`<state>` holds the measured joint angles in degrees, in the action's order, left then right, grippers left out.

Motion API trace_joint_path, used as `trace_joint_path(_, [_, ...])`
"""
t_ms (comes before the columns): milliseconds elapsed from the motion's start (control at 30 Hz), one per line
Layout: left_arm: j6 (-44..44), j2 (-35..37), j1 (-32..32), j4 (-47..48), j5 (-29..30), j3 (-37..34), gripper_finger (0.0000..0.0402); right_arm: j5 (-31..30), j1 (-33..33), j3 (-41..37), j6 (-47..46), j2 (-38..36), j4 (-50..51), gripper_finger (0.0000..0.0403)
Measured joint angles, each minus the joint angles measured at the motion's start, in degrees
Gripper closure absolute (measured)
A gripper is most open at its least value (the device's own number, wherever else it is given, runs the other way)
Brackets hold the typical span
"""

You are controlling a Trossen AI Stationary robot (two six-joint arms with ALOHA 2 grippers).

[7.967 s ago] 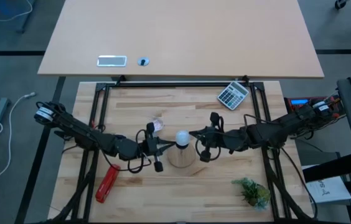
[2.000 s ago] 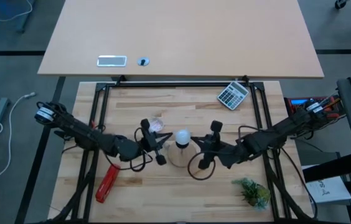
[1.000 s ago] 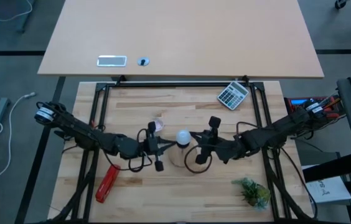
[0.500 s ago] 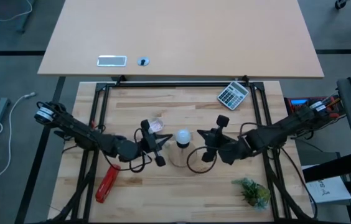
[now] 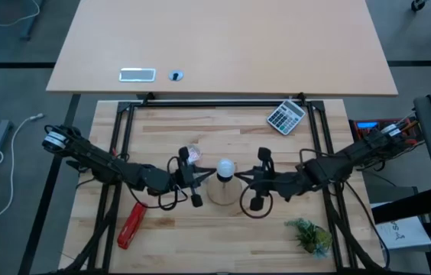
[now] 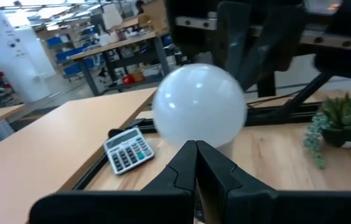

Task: Screw lightbulb
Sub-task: Remove the lightbulb from the brown lamp

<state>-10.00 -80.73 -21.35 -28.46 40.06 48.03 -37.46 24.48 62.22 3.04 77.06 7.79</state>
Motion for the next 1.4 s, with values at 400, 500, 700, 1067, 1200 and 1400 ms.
trace_joint_path(400, [0.43,0.0,0.03,-0.57,-2.54,0.0,0.0402,-1.59,-1.24,-0.59,0.23,0.0,0.59,0.0403])
trace_joint_path(500, [0.43,0.0,0.03,-1.03,-3.09,0.0,0.0401,-4.54,-1.28,-0.63,1.05,0.0,0.98,0.0403])
trace_joint_path(700, [0.4,0.02,-0.51,-0.72,-1.65,0.0,0.0402,-7.59,-1.28,-0.9,1.55,0.0,1.7,0.0403])
trace_joint_path(1067, [-7.79,0.07,0.56,-1.61,6.66,0.93,0.0402,-1.71,-0.47,-0.97,0.66,0.0,1.69,0.0403])
trace_joint_path(1200, [-8.13,-0.02,1.95,1.14,-0.49,3.84,0.0401,-1.17,-0.52,-0.97,1.45,0.23,0.06,0.0403])
trace_joint_path(1400, [-4.38,-0.13,2.08,8.46,-1.15,7.41,0.0401,-2.0,-1.13,-0.99,1.47,0.8,-0.48,0.0403])
